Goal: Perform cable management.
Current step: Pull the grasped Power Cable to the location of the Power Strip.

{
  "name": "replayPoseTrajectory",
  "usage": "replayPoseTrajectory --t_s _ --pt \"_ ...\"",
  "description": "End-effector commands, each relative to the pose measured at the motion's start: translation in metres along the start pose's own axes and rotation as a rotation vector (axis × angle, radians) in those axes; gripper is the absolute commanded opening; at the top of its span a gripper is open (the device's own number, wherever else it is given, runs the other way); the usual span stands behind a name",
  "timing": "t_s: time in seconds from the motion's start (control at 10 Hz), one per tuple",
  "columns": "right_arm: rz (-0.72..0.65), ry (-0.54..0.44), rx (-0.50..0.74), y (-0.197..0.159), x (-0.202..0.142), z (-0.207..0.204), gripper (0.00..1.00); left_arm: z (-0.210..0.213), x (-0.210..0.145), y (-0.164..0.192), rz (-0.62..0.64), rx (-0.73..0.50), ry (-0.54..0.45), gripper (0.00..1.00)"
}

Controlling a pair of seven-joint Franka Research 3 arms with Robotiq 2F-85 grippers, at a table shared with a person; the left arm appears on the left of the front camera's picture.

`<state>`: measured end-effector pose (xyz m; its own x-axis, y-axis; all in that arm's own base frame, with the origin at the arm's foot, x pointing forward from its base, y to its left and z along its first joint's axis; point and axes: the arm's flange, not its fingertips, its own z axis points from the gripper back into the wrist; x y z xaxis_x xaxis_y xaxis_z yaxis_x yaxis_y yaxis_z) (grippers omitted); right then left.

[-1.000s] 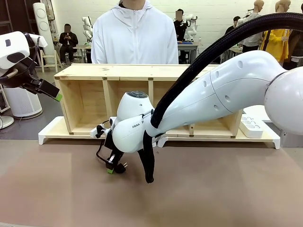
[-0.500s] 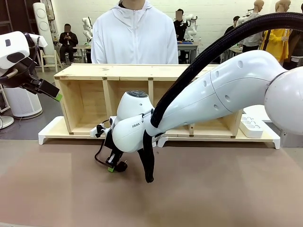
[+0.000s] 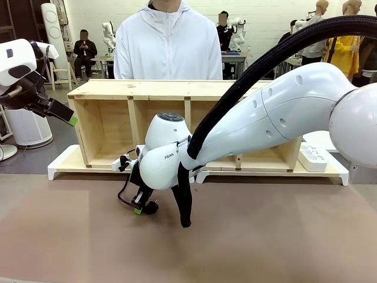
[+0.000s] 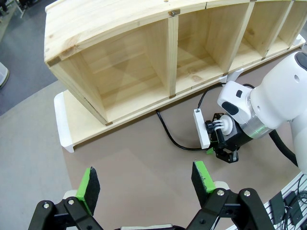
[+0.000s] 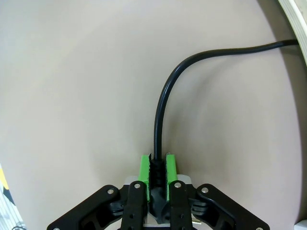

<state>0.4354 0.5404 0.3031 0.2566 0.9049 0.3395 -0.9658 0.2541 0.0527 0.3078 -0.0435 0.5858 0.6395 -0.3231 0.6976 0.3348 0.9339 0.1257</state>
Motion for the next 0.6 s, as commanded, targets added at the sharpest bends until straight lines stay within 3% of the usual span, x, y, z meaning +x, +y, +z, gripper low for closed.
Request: replayPoseTrajectory --t_s 0.0,0.5 --pt "-0.001 -0.001 0.000 -0.0002 -0.0001 0.0001 0.00 -0.0019 0.0018 0.0004 0.015 0.000 -0.012 1.00" --pt "-0.001 -0.001 0.000 -0.0002 -0.0001 0.0001 0.00 -0.0019 0.0018 0.0004 0.015 0.000 -0.012 1.00"
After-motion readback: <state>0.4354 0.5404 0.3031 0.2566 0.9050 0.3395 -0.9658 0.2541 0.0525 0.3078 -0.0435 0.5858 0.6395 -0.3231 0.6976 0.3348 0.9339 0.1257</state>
